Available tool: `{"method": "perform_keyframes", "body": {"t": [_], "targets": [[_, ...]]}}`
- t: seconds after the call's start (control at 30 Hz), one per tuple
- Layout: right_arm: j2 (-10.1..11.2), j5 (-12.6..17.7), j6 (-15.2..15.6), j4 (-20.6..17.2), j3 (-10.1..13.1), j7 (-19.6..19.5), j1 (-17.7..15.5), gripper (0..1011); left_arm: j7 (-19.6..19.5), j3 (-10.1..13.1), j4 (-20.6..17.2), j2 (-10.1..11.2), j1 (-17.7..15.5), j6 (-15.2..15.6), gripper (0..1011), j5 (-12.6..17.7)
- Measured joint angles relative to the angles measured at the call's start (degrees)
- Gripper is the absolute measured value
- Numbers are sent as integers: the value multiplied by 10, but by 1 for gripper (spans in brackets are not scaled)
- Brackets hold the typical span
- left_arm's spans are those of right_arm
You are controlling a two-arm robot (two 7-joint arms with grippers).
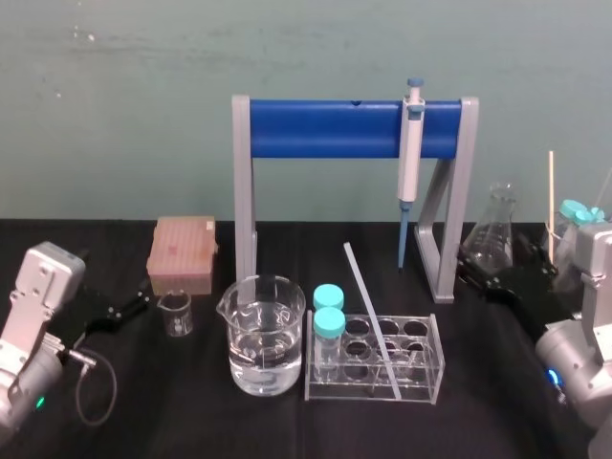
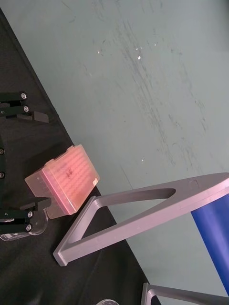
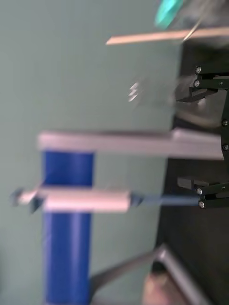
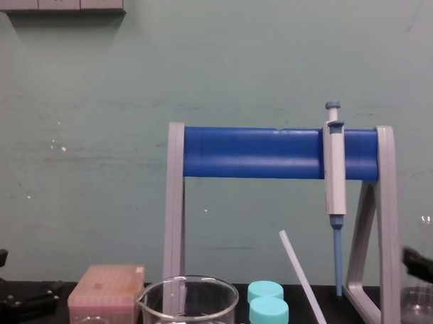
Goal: Pick up the stirring rod with one hand, then place it down.
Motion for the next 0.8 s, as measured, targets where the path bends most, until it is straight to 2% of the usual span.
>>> {"method": "perform_keyframes", "body": {"t": [0.03, 0.13, 0.23, 0.8], "targets": [[-1, -6, 22, -5, 5, -16, -5, 1003, 0, 0, 0, 0, 0, 0, 1000, 0], [-3, -12, 48, -10, 11, -31, -12, 1003, 0, 0, 0, 0, 0, 0, 1000, 0], [-6, -15, 59, -13, 17, -36, -15, 1003, 0, 0, 0, 0, 0, 0, 1000, 0], [-6, -17, 61, -14, 18, -40, -16, 1003, 0, 0, 0, 0, 0, 0, 1000, 0]]}}
